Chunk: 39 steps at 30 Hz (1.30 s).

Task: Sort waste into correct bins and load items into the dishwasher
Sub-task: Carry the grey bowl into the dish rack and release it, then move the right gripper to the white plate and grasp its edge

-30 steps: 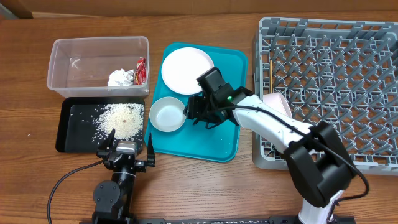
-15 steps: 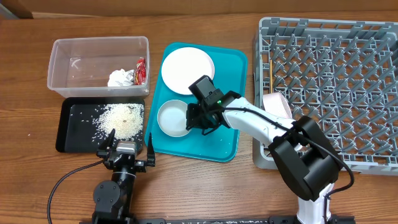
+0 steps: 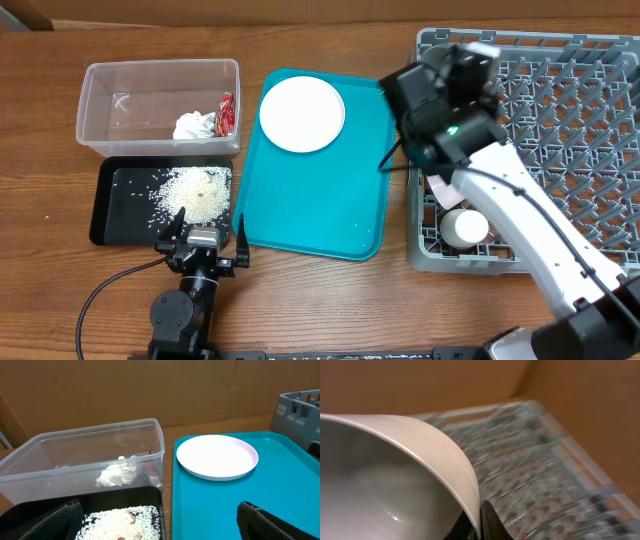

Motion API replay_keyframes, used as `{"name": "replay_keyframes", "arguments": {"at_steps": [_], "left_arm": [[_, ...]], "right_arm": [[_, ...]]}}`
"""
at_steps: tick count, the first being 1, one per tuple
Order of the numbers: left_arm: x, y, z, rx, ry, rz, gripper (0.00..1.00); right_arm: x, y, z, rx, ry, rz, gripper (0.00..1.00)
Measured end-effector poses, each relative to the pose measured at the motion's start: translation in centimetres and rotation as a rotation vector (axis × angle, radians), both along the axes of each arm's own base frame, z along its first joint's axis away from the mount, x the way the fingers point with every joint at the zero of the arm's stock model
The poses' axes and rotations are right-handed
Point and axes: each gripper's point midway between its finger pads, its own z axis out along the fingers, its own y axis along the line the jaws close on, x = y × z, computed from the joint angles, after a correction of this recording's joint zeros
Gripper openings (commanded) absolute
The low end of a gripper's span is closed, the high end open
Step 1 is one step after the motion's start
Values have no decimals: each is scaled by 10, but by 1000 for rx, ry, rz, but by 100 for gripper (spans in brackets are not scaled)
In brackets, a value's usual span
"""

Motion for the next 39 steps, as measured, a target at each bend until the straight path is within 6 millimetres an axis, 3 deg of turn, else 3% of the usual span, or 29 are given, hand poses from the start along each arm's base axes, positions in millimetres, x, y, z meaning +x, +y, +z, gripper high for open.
{"name": "replay_keyframes", "arguments": {"at_steps": [4, 6, 8, 12, 16, 21, 26, 30, 32, 36, 39], "left_arm": [[0, 0, 0, 0, 0, 0, 100], [0, 0, 0, 0, 0, 0, 100], [0, 0, 0, 0, 0, 0, 100], [0, 0, 0, 0, 0, 0, 100], [0, 0, 0, 0, 0, 0, 100], [0, 0, 0, 0, 0, 0, 100], [0, 0, 0, 0, 0, 0, 100], [0, 0, 0, 0, 0, 0, 100], [0, 0, 0, 0, 0, 0, 100], [0, 0, 0, 0, 0, 0, 100], [0, 0, 0, 0, 0, 0, 100]], "right_arm": [[8, -52, -1, -113, 13, -155, 4], [12, -72, -16, -160, 79, -199, 4], [21, -81, -44, -222, 201, -203, 4], [30, -74, -80, -253, 330, -155, 4], [32, -58, -100, -192, 392, -82, 4], [32, -31, -110, -160, 417, -5, 4], [29, -15, -103, -215, 408, 21, 4], [33, -22, -86, -318, 346, -35, 4], [35, -38, -82, -328, 332, -81, 4], [33, -58, -95, -284, 389, -105, 4], [34, -54, -109, -292, 425, -94, 4]]}}
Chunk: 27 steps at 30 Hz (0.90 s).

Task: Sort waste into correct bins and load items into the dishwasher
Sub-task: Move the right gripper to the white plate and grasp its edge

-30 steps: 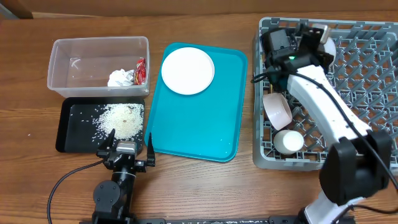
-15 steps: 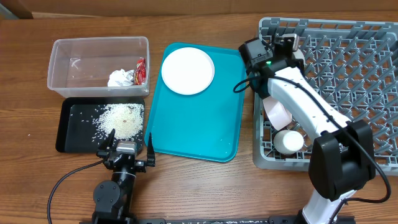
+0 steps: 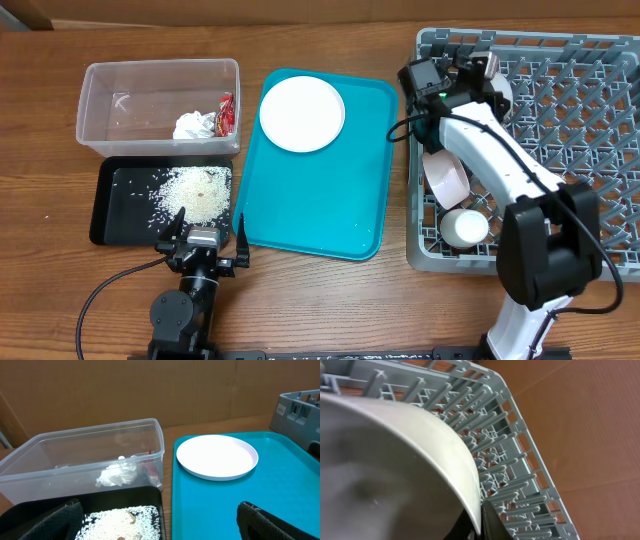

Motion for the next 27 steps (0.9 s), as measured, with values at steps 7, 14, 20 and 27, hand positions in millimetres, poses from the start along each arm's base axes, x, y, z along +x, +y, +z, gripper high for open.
{"name": "replay_keyframes", "arguments": {"at_steps": [7, 14, 20, 27], "left_arm": [[0, 0, 0, 0, 0, 0, 100], [0, 0, 0, 0, 0, 0, 100], [0, 0, 0, 0, 0, 0, 100], [0, 0, 0, 0, 0, 0, 100]], "right_arm": [[-11, 34, -8, -71, 61, 70, 11], [-28, 47, -39, 30, 154, 72, 24], [-36, 72, -54, 185, 143, 76, 41], [-32, 102, -2, 371, -10, 138, 55]]}}
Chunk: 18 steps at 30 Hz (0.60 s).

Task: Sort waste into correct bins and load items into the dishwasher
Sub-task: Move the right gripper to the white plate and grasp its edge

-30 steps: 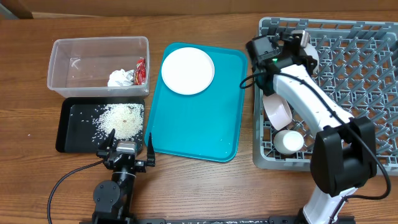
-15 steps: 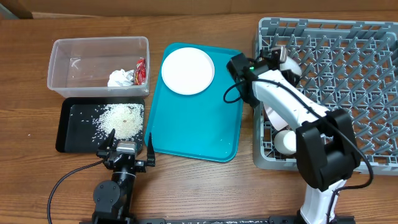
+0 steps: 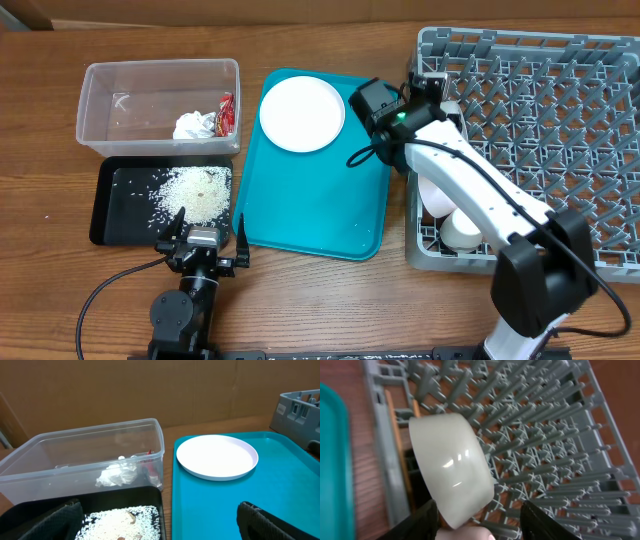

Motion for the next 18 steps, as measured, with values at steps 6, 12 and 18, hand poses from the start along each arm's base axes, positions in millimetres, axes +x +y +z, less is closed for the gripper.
{"name": "replay_keyframes", "arguments": {"at_steps": [6, 12, 18], "left_arm": [[0, 0, 0, 0, 0, 0, 100], [0, 0, 0, 0, 0, 0, 100], [0, 0, 0, 0, 0, 0, 100]], "right_arm": [[6, 73, -5, 316, 37, 190, 54], [14, 165, -6, 741, 42, 375, 54], [43, 186, -57, 889, 50, 282, 54]]}}
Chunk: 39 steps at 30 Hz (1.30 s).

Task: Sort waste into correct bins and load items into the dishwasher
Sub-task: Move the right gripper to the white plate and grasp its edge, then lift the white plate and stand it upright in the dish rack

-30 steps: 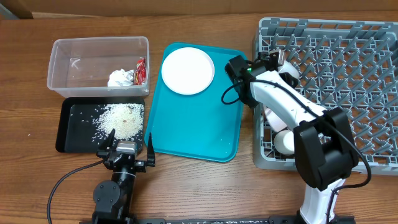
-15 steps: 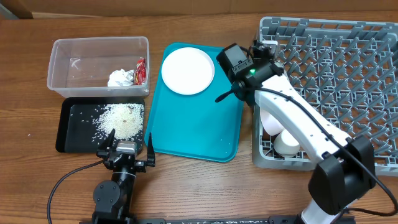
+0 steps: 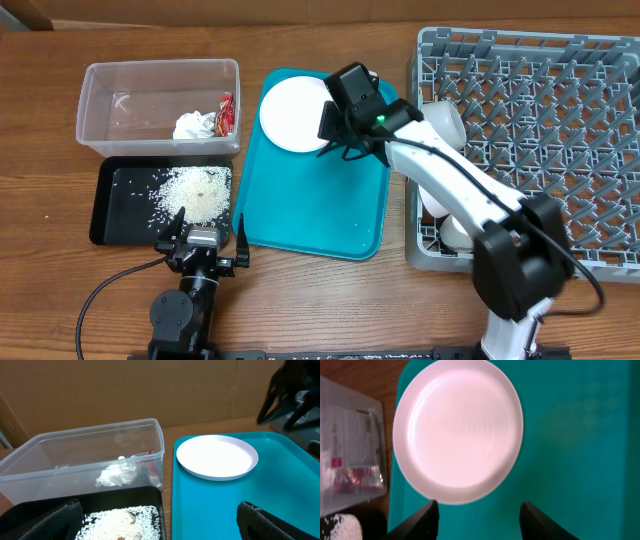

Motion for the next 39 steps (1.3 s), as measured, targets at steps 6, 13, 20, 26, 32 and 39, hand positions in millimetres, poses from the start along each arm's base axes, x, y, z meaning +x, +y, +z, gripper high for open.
{"name": "replay_keyframes", "arguments": {"at_steps": [6, 13, 20, 26, 32, 39], "left_arm": [[0, 0, 0, 0, 0, 0, 100], [0, 0, 0, 0, 0, 0, 100], [0, 0, 0, 0, 0, 0, 100], [0, 0, 0, 0, 0, 0, 100], [0, 0, 0, 0, 0, 0, 100], [0, 0, 0, 0, 0, 0, 100]], "right_arm": [[21, -4, -70, 71, 103, -99, 41], [12, 8, -99, 96, 178, -110, 4], [-16, -1, -96, 25, 285, -90, 4], [-13, -41, -4, -129, 81, -77, 4], [-37, -146, 147, -515, -266, -205, 4], [-71, -254, 192, -1120, -241, -389, 4]]}}
